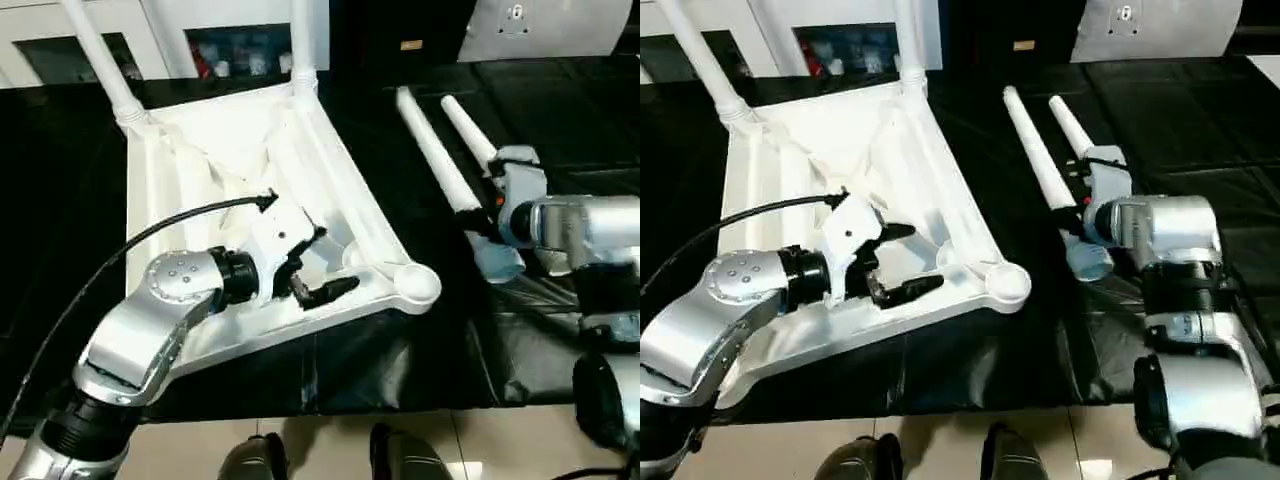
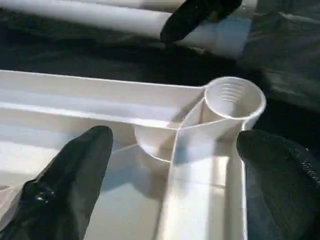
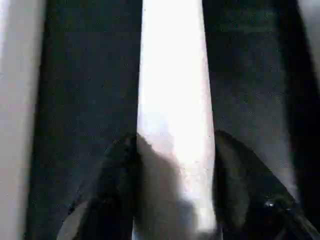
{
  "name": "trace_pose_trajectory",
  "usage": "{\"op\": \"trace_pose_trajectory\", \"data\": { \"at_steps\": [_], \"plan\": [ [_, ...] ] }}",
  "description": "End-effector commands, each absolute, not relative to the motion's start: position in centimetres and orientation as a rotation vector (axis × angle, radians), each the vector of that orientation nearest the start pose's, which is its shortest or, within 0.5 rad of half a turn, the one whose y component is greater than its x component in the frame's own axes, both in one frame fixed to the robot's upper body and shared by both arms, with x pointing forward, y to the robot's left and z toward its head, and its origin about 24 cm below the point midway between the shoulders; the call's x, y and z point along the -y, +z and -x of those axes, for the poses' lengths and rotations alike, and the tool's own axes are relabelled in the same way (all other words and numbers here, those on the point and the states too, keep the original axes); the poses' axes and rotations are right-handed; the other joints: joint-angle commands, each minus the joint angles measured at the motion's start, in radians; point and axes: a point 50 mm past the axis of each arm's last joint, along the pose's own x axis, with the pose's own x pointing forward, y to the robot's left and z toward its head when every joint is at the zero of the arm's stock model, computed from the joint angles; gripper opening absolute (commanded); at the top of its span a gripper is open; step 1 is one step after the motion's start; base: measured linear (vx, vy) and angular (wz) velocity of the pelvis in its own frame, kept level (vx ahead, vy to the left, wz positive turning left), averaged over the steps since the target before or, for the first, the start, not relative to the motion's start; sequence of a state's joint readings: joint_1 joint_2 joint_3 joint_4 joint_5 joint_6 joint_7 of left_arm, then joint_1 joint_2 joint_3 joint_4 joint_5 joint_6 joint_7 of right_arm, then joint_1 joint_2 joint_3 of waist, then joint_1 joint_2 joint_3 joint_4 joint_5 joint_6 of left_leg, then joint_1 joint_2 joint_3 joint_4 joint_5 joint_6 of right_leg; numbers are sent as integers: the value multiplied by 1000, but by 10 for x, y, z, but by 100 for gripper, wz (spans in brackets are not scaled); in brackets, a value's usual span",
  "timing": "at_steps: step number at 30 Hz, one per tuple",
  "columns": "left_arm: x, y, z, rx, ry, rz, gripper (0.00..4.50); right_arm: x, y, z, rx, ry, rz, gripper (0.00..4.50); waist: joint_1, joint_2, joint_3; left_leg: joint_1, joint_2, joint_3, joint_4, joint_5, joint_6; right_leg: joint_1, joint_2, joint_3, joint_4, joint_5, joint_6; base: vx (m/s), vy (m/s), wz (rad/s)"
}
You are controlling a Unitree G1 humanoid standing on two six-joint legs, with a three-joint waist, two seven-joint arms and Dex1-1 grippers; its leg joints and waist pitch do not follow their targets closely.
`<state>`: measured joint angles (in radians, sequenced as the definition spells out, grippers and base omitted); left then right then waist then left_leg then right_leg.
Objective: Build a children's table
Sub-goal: Pick table leg
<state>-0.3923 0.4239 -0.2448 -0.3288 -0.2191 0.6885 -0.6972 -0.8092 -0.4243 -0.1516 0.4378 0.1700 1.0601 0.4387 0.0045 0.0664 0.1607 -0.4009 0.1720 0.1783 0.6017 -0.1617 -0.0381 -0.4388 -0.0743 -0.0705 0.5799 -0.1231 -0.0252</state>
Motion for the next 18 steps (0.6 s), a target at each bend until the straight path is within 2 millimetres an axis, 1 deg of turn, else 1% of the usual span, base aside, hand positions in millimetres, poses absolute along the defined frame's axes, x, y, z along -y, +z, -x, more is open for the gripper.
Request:
{"op": "trace_pose_trajectory", "data": {
  "at_steps": [1, 2, 3, 4, 5, 6, 7, 8, 9, 10, 11, 12, 13, 14, 15, 16, 17, 18],
  "plan": [
    [-107, 138, -276, -151, -954, -291, 450, 213, 144, -358, -523, 292, -138, 186, 5, -19, -101, 20, 33, -14, -55, -147, 80, 71, -51, 37, -61, -342, -190, 0, 0, 0],
    [-106, 142, -280, -130, -925, -258, 450, 207, 150, -357, -412, 349, -202, 186, 6, -16, -99, 20, 33, -12, -56, -153, 82, 69, -51, 38, -65, -345, -187, 0, 0, 0],
    [-105, 146, -285, -106, -890, -215, 450, 201, 156, -354, -297, 415, -272, 186, 5, -17, -97, 21, 32, -6, -54, -170, 91, 66, -53, 40, -71, -355, -174, 0, 0, 0],
    [-103, 151, -290, -83, -858, -154, 450, 195, 161, -348, -216, 495, -355, 185, 7, -17, -105, 18, 33, -12, -55, -152, 96, 73, -53, 35, -65, -337, -174, 0, 0, 0],
    [-101, 156, -294, -68, -839, -79, 450, 188, 160, -339, -217, 589, -438, 185, 6, -15, -102, 18, 31, -10, -56, -149, 104, 71, -49, 35, -66, -329, -177, 0, 0, 0],
    [-99, 159, -296, -61, -836, -35, 450, 184, 160, -333, -214, 659, -485, 185, 8, -17, -100, 19, 30, -12, -56, -158, 115, 73, -47, 32, -70, -334, -185, 0, 0, 0],
    [-96, 162, -297, -55, -845, 20, 450, 178, 160, -325, -194, 735, -522, 185, 12, -18, -102, 20, 32, -13, -56, -151, 119, 74, -48, 31, -70, -334, -189, 0, 0, 0],
    [-91, 167, -297, -41, -867, 94, 450, 172, 159, -317, -164, 812, -548, 185, 15, -14, -98, 18, 33, -13, -57, -155, 121, 71, -49, 31, -72, -344, -188, 0, 0, 0],
    [-88, 172, -298, -27, -880, 144, 450, 169, 159, -312, -153, 845, -554, 185, 17, -13, -99, 20, 33, -13, -57, -157, 121, 70, -50, 30, -75, -352, -186, 0, 0, 0],
    [-86, 175, -298, -18, -892, 190, 450, 166, 158, -309, -147, 874, -561, 185, 18, -16, -99, 17, 32, -15, -58, -155, 119, 70, -50, 29, -75, -364, -182, 0, 0, 0],
    [-82, 182, -299, -2, -914, 268, 450, 162, 156, -304, -138, 914, -579, 185, 18, -16, -99, 17, 32, -14, -58, -153, 117, 70, -50, 29, -76, -369, -178, 0, 0, 0],
    [-82, 182, -299, -2, -914, 268, 450, 162, 156, -304, -138, 914, -579, 185, 21, -17, -96, 19, 30, -12, -57, -163, 112, 65, -50, 29, -83, -397, -176, 0, 0, 0],
    [-75, 191, -300, 16, -945, 387, 450, 156, 156, -297, -109, 978, -635, 185, 20, -18, -96, 16, 27, -13, -57, -167, 107, 68, -50, 27, -84, -424, -162, 0, 0, 0],
    [-71, 195, -300, 14, -966, 449, 450, 152, 156, -293, -94, 1014, -657, 185, 23, -17, -94, 21, 26, -10, -56, -177, 106, 64, -50, 27, -89, -446, -154, 0, 0, 0],
    [-68, 198, -300, 10, -984, 491, 450, 149, 156, -289, -88, 1044, -666, 185, 28, -19, -90, 21, 24, -12, -55, -188, 101, 62, -52, 24, -95, -489, -140, 0, 0, 0],
    [-67, 199, -300, 6, -991, 510, 450, 147, 156, -287, -87, 1060, -669, 185, 30, -22, -90, 19, 24, -16, -59, -188, 100, 64, -51, 21, -98, -512, -121, 0, 0, 0],
    [-66, 200, -300, 4, -995, 521, 450, 147, 156, -285, -86, 1069, -671, 185, 28, -21, -88, 16, 25, -17, -60, -189, 96, 63, -50, 21, -98, -519, -107, 0, 0, 0],
    [-64, 201, -299, -4, -1003, 539, 450, 145, 156, -282, -86, 1087, -671, 185, 28, -23, -88, 21, 23, -17, -61, -195, 91, 59, -48, 20, -103, -542, -87, 0, 0, 0]
  ]
}}
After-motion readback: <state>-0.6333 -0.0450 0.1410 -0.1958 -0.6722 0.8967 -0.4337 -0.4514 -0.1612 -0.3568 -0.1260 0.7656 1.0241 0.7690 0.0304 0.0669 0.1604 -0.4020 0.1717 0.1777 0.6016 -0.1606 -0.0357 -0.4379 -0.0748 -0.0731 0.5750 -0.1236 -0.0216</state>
